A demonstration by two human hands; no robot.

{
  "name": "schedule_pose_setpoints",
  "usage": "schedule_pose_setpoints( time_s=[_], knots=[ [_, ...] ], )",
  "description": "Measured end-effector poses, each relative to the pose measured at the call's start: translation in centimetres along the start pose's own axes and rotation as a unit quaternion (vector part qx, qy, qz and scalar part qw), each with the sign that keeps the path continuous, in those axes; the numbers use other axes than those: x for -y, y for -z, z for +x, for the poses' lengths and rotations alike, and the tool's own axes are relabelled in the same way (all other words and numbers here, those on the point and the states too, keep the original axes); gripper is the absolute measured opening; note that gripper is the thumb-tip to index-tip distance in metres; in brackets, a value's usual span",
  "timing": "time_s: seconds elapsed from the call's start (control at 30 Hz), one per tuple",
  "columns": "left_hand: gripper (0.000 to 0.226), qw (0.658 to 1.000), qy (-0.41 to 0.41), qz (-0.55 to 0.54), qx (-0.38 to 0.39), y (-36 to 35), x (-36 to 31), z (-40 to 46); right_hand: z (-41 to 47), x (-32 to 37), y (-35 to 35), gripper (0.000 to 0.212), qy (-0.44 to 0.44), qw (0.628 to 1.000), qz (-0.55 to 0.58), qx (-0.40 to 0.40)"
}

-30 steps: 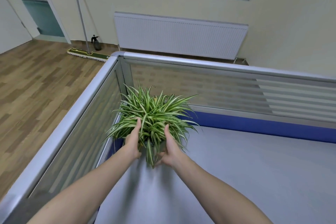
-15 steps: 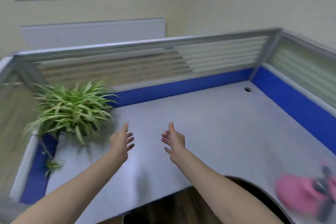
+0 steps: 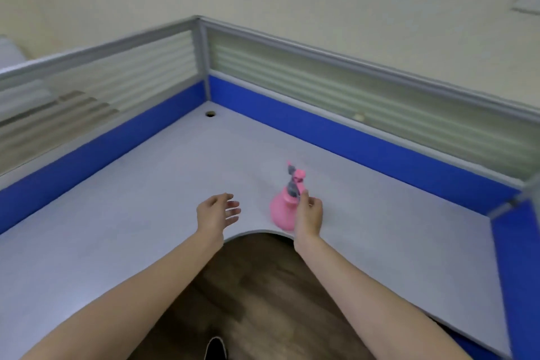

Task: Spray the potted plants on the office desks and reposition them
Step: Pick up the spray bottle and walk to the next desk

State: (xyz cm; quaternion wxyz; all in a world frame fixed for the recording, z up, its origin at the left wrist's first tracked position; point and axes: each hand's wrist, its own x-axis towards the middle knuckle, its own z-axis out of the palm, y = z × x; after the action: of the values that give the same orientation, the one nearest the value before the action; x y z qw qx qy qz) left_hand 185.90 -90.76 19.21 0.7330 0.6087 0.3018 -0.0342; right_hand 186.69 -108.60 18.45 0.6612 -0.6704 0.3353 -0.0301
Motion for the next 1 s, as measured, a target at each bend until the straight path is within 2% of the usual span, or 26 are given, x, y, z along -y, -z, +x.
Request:
schedule_pose_setpoints(
  time_s=[0.07,0.17,0.27,0.43,0.53,0.6,0.67,0.7,0.87,1.0],
  knots=[
    [0.024,0.999,0.016,0.011,0.038,-3.2,0.2,0.8,1.6,-0.1,2.1,0.035,-0.025,1.000,0.000,-0.014],
    [0.032,0.994,0.039,0.039,0.094,-7.4,0.3,2.4,3.9,-0.4,3.5,0.050,-0.065,0.998,-0.015,-0.013],
    [0.043,0.987,0.063,0.072,0.127,-10.6,-0.1,4.9,6.1,-0.1,3.3,0.062,-0.103,0.993,-0.056,0.024],
    [0.066,0.972,0.112,0.116,0.172,-13.8,-1.6,9.4,7.9,1.1,1.7,0.062,-0.119,0.979,-0.143,0.083],
    [0.080,0.957,0.132,0.160,0.205,-15.1,-1.7,11.7,9.1,0.9,0.6,0.064,-0.143,0.972,-0.151,0.106],
    [0.075,0.946,0.155,0.159,0.237,-16.1,-1.6,13.0,9.9,0.3,-0.4,0.067,-0.162,0.969,-0.144,0.115],
    [0.049,0.935,0.186,0.137,0.269,-16.9,-1.5,14.2,10.4,-0.1,-1.2,0.070,-0.177,0.967,-0.139,0.119],
    [0.044,0.930,0.204,0.126,0.280,-17.3,-1.4,14.6,10.6,-0.3,-1.5,0.072,-0.181,0.967,-0.136,0.119],
    [0.051,0.924,0.217,0.120,0.291,-18.4,-1.5,15.6,11.2,0.1,-2.5,0.075,-0.192,0.968,-0.112,0.119],
    [0.054,0.907,0.213,0.149,0.331,-19.2,-0.9,15.4,10.2,-0.1,-2.8,0.073,-0.174,0.971,-0.087,0.140]
  ],
)
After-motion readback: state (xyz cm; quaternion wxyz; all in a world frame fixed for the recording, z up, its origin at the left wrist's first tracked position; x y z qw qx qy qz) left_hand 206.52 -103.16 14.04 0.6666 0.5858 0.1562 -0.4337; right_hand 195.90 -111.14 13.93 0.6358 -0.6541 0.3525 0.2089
